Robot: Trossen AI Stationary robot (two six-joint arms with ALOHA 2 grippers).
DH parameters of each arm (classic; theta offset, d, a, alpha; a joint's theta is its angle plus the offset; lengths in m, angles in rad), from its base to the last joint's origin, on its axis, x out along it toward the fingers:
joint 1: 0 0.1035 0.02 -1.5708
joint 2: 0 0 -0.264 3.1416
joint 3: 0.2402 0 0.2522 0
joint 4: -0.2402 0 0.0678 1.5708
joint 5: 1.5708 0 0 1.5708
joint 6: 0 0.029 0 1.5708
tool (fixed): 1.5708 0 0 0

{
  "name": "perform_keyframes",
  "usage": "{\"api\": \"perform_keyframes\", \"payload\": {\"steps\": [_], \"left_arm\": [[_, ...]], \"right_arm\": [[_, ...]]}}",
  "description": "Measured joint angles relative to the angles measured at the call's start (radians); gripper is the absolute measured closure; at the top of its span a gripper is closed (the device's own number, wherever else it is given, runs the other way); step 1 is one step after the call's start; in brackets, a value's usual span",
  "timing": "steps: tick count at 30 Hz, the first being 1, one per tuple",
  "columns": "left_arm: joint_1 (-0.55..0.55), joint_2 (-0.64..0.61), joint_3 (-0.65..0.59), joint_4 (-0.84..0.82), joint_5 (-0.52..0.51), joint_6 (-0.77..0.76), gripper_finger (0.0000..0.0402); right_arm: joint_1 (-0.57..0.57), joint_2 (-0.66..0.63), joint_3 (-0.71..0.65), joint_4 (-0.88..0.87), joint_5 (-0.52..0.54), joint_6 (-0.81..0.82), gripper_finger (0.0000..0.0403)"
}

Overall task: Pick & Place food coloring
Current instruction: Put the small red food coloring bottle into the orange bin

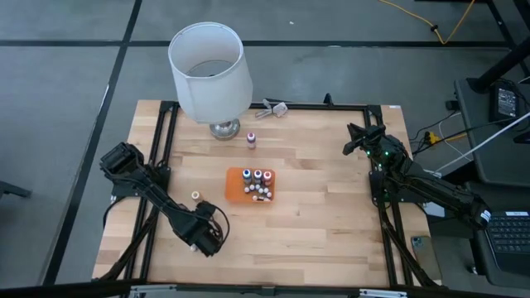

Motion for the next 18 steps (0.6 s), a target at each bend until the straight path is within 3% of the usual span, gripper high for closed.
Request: {"api": "perform_keyframes", "payload": {"steps": [18], "left_arm": [[0.027, 0.000, 0.000, -0.003, -0.013, 0.050, 0.0238]], "right_arm": [[0.000, 0.000, 0.000, 0.000, 0.000, 0.000, 0.0345]]}}
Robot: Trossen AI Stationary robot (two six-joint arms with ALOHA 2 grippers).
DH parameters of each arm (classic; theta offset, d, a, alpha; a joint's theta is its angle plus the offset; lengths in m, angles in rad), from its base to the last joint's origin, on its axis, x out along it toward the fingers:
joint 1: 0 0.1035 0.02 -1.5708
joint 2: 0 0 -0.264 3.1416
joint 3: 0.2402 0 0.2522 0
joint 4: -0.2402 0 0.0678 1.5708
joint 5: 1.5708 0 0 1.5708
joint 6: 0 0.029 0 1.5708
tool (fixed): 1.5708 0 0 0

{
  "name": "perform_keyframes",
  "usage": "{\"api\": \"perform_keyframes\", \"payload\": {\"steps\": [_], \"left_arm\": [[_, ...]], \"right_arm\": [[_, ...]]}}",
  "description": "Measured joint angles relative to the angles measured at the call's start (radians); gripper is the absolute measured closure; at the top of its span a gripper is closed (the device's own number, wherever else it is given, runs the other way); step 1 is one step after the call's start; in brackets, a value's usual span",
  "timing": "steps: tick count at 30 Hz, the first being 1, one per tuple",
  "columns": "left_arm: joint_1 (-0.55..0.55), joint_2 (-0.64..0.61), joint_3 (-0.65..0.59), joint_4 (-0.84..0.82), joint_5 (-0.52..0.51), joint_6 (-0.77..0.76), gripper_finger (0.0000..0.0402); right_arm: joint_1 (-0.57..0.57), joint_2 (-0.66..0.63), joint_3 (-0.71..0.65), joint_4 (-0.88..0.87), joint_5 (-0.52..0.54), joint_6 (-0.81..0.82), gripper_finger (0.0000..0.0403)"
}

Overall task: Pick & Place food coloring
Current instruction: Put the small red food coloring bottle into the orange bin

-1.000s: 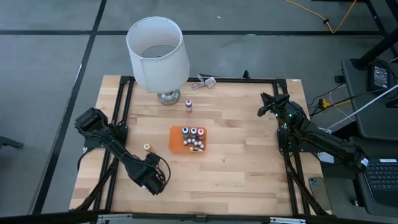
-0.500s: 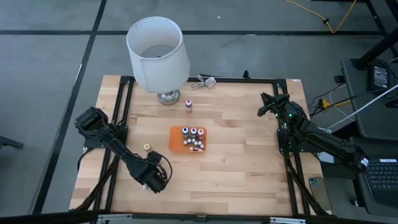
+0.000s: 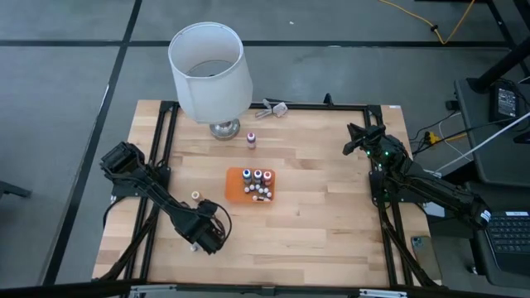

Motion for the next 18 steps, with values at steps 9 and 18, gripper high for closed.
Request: {"api": "perform_keyframes", "payload": {"steps": [9, 18], "left_arm": [[0.000, 0.000, 0.000, 0.000, -0.003, 0.014, 0.0283], [0.000, -0.005, 0.008, -0.009, -0.007, 0.027, 0.0331]], "right_arm": [[0.000, 0.000, 0.000, 0.000, 0.000, 0.000, 0.0345], [0.000, 0.000, 0.000, 0.000, 0.000, 0.000, 0.0345]]}}
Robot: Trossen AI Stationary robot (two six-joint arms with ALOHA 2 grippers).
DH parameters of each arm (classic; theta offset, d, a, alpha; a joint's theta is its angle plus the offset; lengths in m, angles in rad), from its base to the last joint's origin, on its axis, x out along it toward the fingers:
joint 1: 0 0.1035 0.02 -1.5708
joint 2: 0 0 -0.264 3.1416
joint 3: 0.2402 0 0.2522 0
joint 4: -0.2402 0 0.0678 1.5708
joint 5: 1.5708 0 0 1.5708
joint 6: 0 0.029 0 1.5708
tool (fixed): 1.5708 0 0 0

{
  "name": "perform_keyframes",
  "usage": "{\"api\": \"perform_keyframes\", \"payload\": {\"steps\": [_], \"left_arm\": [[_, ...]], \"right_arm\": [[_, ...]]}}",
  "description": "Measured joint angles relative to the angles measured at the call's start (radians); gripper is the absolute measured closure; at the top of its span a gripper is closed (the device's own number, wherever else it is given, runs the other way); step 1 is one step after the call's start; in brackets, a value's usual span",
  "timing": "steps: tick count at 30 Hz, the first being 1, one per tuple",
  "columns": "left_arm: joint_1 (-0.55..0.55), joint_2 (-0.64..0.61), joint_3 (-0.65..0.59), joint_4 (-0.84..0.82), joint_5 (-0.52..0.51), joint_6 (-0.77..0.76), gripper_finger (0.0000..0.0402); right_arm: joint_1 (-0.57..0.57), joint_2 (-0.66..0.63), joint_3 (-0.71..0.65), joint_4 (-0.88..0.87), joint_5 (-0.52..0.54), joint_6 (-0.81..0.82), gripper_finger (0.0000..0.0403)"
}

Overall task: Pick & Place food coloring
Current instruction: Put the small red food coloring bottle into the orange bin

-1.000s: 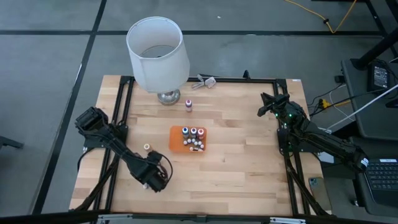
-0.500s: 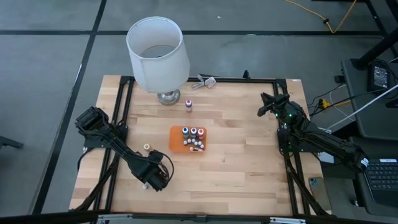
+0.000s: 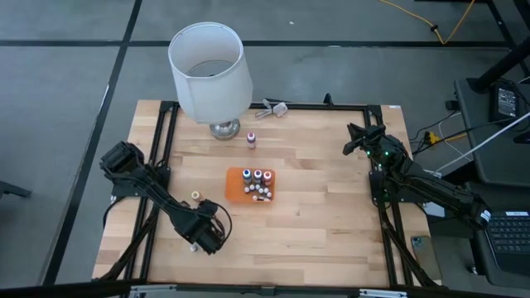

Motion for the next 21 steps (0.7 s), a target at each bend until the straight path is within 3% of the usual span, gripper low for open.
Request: {"api": "perform_keyframes", "payload": {"steps": [10, 21], "left_arm": [[0.040, -0.079, 0.132, -0.151, -0.106, 0.034, 0.0327], [0.200, -0.088, 0.316, -0.244, -0.169, 0.330, 0.0329]], "right_arm": [[0.000, 0.000, 0.000, 0.000, 0.000, 0.000, 0.0345], [0.000, 0.000, 0.000, 0.000, 0.000, 0.000, 0.0345]]}}
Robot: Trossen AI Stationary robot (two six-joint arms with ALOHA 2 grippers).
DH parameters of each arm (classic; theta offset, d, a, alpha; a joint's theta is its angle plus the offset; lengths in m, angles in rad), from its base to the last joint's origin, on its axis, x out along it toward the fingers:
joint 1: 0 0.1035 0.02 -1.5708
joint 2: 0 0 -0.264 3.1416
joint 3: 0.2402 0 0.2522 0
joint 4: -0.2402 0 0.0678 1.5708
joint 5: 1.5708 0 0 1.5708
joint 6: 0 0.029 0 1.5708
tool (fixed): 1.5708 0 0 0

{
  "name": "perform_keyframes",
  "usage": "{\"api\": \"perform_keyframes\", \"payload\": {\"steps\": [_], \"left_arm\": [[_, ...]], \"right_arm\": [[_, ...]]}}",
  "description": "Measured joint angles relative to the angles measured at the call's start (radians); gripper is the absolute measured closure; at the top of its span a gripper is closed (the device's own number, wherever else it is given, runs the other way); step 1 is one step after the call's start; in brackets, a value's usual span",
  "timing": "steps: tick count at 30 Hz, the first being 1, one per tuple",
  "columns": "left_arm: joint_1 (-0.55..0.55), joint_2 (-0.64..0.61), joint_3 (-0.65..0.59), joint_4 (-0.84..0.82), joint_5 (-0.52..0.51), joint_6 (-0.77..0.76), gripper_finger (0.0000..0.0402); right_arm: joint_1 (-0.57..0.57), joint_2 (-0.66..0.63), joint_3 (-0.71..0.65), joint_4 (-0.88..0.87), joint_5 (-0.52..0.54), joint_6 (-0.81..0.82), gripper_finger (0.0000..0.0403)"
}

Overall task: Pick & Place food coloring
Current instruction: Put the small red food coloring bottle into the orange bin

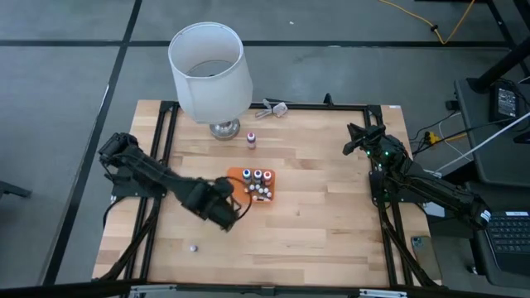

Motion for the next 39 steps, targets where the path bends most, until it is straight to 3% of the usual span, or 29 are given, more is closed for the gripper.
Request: {"api": "perform_keyframes", "payload": {"steps": [7, 15, 25, 39], "left_arm": [[0.115, 0.011, 0.041, 0.002, 0.008, 0.178, 0.0330], [0.207, 0.106, 0.116, 0.022, 0.023, 0.336, 0.0331], [0.265, 0.231, 0.132, 0.080, 0.092, 0.409, 0.0331], [0.284, 0.344, 0.132, 0.164, 0.092, 0.431, 0.0327]], "right_arm": [[0.000, 0.000, 0.000, 0.000, 0.000, 0.000, 0.0345], [0.000, 0.000, 0.000, 0.000, 0.000, 0.000, 0.0345], [0.000, 0.000, 0.000, 0.000, 0.000, 0.000, 0.0345], [0.000, 0.000, 0.000, 0.000, 0.000, 0.000, 0.0345]]}}
